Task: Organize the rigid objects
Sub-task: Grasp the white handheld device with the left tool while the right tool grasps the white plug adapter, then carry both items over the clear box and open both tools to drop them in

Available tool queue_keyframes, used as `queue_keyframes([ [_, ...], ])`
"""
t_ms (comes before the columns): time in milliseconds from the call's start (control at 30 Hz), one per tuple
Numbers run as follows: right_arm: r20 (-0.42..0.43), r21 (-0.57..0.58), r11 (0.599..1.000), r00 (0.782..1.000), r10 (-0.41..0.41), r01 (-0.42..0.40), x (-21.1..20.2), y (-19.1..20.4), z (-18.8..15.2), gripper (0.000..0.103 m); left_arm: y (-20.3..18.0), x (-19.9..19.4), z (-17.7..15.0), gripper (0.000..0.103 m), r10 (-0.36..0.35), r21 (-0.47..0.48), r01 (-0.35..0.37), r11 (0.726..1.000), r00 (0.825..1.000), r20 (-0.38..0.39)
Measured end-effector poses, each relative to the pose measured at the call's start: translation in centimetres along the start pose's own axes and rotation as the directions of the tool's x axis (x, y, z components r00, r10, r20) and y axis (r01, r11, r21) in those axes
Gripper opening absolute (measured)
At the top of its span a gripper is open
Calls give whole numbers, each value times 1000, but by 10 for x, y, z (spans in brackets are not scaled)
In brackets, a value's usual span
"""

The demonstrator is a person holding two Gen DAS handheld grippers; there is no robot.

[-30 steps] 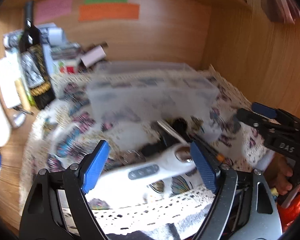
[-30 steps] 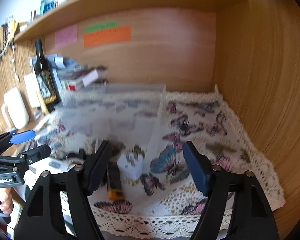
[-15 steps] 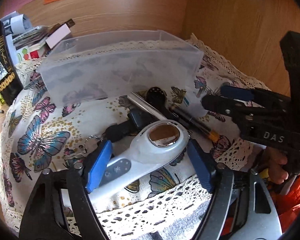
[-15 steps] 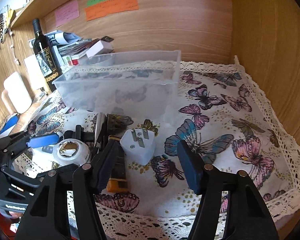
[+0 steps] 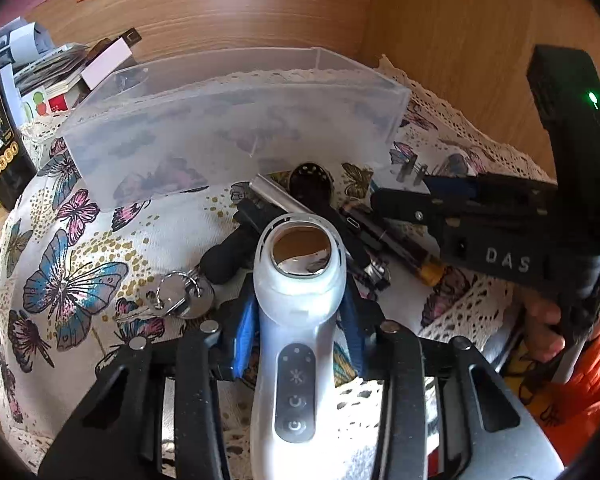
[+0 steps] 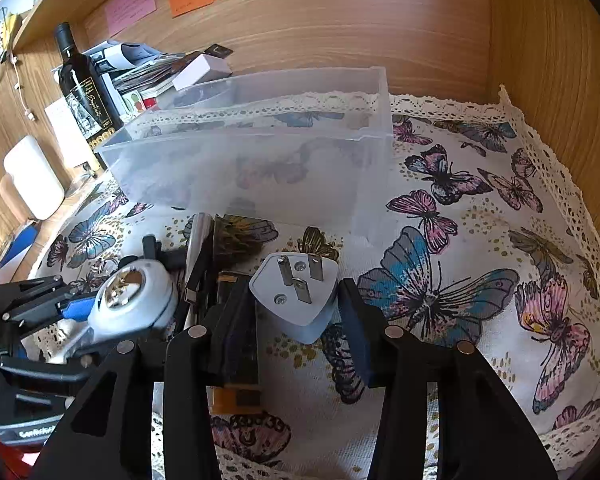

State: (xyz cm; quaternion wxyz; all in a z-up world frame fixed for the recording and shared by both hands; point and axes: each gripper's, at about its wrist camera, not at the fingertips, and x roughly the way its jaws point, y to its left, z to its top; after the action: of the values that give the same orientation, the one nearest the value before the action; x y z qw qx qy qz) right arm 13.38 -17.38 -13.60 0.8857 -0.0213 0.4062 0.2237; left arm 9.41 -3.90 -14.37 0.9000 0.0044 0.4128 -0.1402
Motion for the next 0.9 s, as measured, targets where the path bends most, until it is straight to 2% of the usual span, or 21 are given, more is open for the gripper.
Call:
queue_keyframes([
  [233, 49, -27, 999, 998, -33, 34, -14, 2, 3, 39, 0, -13, 4, 38, 41, -18, -40, 999, 998, 46],
  [500, 138, -50, 998, 990, -42, 50, -42, 10, 14, 39, 13, -48, 21, 38, 94, -58, -85, 995, 982, 161],
  [667, 212, -53, 998, 977, -34, 46, -58, 12, 30, 39, 27, -73, 40, 38, 128, -86, -109, 990, 958, 258],
  [900, 302, -70, 996, 953, -28, 51, -73, 19, 54, 39, 46, -100, 69, 38, 163, -109, -133, 985, 921, 353],
])
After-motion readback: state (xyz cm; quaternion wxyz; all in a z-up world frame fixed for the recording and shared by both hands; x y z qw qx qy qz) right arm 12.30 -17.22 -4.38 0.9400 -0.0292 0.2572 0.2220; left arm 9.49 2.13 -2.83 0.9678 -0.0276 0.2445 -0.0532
